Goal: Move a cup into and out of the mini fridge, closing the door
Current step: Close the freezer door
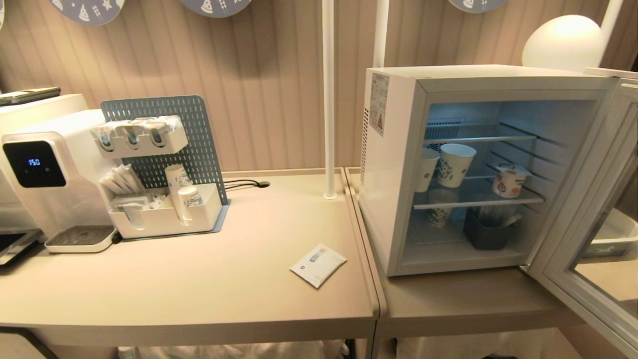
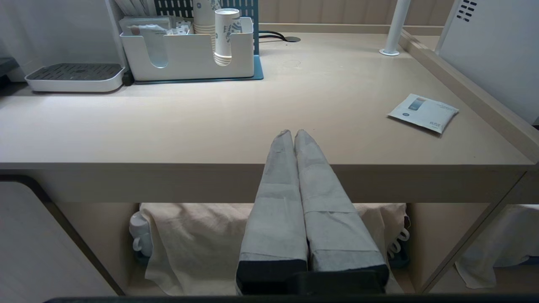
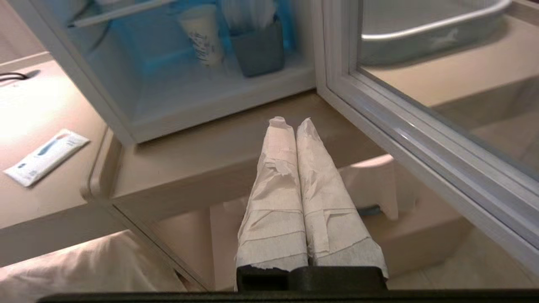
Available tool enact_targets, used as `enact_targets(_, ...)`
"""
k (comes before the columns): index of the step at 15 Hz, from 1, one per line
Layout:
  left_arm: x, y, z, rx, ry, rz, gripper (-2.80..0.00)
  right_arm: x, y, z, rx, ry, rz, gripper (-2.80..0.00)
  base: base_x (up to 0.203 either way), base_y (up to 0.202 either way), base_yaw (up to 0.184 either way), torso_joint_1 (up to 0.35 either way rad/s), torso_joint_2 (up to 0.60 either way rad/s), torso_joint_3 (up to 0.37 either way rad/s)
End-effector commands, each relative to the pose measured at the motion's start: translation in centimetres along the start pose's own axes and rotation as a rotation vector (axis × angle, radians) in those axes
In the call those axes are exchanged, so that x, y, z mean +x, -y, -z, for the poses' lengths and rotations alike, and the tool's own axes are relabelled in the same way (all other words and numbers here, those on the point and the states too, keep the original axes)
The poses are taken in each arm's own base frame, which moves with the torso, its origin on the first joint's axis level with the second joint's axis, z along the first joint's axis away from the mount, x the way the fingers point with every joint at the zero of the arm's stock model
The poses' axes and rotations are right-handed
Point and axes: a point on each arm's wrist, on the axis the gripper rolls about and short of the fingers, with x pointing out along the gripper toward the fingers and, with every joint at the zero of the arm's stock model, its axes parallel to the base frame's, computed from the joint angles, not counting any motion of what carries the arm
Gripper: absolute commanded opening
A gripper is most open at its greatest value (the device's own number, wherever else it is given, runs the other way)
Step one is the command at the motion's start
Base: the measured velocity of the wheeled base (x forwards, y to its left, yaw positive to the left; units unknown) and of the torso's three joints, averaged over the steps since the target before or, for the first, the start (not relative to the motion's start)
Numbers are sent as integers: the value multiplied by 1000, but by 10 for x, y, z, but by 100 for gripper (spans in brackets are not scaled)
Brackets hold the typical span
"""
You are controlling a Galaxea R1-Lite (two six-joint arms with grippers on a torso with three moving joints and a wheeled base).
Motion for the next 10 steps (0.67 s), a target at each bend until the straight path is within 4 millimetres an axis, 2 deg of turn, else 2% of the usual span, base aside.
enact_targets(1,0,0,0,0,-1,0,-280,1,-2,2,-1,-19,-108,-280,0,0,0,0,0,0)
enact_targets(5,0,0,0,3,-1,0,-280,-4,-6,7,8,-175,-351,-280,0,0,0,0,0,0)
enact_targets(7,0,0,0,4,-1,0,-280,-5,-7,7,2,-178,-373,-280,0,0,0,0,0,0)
enact_targets(10,0,0,0,4,-1,0,-280,-9,-6,6,-43,-198,-526,-280,0,0,0,0,0,0)
